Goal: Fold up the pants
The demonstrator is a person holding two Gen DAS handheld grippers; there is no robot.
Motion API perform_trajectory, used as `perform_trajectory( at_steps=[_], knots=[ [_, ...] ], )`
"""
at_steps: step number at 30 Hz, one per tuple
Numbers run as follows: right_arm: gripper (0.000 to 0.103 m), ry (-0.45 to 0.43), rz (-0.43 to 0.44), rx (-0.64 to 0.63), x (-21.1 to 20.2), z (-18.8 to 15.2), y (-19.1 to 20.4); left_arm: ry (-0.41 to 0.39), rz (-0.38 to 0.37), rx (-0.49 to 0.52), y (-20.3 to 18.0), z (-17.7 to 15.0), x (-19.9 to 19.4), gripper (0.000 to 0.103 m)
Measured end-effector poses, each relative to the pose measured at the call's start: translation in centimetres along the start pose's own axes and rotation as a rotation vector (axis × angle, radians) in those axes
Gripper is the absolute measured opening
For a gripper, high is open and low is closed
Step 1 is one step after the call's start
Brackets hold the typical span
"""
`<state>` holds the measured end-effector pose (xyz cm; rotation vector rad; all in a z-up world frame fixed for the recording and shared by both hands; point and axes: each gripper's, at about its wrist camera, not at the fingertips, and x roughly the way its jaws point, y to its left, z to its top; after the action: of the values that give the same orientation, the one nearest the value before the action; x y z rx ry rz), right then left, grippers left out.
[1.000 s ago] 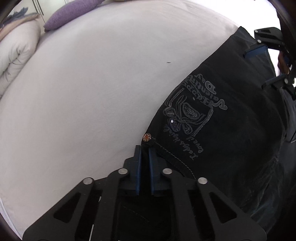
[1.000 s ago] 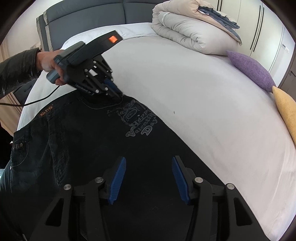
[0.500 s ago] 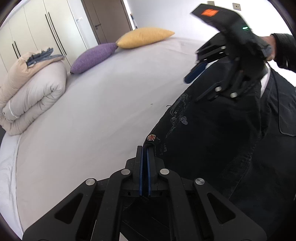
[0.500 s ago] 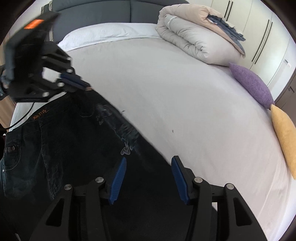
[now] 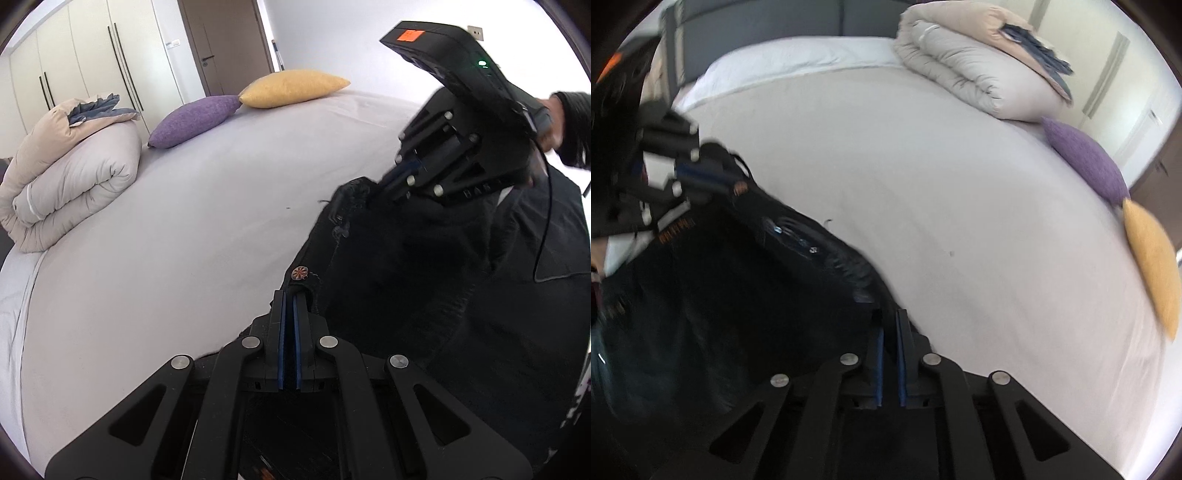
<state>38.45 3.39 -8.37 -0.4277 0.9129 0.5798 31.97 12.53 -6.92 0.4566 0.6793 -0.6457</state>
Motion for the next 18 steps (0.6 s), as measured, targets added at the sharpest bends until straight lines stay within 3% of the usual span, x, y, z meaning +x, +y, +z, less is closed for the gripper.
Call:
perform_trajectory(
  at_steps=[3, 7, 14, 18],
  knots=[
    [0.007, -0.027, 0.069, 0.013, -0.9, -0.3, 3.4, 0.002, -0.008, -0.022, -1.0, -0.7, -1.6, 0.002],
    [0.007, -0.044, 0.07, -0.05, -2.4, -1.9, 8.2, 0.01, -0.027, -0.03, -2.9, -2.8, -4.4, 0.002],
    [0.006, 0.005, -0.174, -0.418, -5.8, -9.7, 18.6, 0.083, -0.056, 0.027, -8.5, -9.2, -8.9, 0.002],
    [0.006, 0.058, -0.261, -0.645, -5.9, -14.7, 24.4, 0.138, -0.075, 0.075, -11.9, -12.1, -10.1, 0.002]
  ],
)
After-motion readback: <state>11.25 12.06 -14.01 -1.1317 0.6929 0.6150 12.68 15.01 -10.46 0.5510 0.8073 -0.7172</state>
